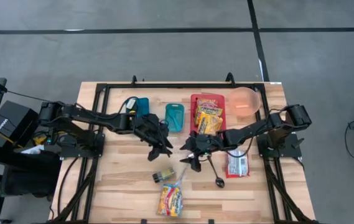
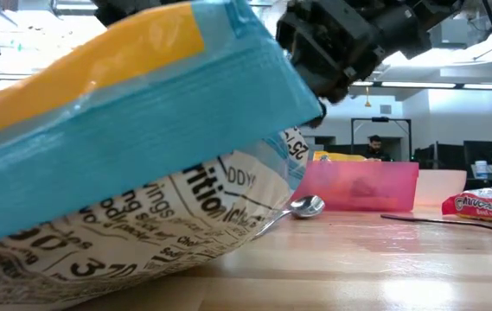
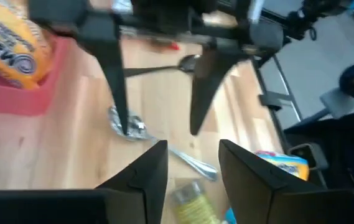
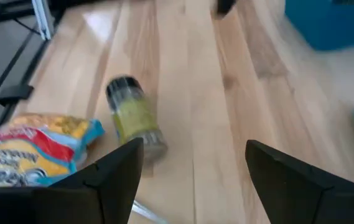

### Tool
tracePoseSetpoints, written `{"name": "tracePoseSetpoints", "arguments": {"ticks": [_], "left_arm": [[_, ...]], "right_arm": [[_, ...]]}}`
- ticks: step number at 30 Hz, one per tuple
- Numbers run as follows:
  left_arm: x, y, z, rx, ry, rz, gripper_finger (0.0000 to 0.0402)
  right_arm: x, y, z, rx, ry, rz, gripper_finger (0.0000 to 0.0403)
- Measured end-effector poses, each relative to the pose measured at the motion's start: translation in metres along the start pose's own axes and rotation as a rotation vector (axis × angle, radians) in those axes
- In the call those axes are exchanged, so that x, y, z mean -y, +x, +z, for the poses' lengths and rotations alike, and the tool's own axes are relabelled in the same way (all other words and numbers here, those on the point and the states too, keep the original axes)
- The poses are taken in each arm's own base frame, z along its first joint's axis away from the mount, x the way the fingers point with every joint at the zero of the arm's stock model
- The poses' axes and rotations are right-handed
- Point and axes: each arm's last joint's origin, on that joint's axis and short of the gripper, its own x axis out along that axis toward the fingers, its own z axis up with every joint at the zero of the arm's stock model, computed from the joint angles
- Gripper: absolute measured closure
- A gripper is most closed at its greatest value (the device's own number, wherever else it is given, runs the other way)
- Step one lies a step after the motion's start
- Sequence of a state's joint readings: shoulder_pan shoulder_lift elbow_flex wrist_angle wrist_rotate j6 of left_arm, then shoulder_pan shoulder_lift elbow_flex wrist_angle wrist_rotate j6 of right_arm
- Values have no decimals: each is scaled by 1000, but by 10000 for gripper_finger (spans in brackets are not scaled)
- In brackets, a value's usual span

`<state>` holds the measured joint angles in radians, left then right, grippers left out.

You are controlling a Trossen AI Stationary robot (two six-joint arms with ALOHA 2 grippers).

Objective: Pick & Place Food Item
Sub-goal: Put the black spice bottle into the blue bin

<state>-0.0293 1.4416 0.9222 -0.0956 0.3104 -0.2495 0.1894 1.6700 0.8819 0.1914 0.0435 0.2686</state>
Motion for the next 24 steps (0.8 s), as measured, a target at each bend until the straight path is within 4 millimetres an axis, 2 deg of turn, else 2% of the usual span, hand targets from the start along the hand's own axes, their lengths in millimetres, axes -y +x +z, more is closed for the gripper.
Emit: {"name": "tracePoseSetpoints", "arguments": {"ticks": [12, 17, 24], "left_arm": [[42, -2, -8, -11, 13, -57, 297], [52, 1, -17, -48, -16, 0, 307], [55, 1, -30, -117, -81, 153, 315]], "right_arm": [[-6, -29, 6, -32, -39, -102, 127], [-11, -30, 3, -39, -70, -125, 127], [-10, -30, 1, -52, -78, -172, 127]]}}
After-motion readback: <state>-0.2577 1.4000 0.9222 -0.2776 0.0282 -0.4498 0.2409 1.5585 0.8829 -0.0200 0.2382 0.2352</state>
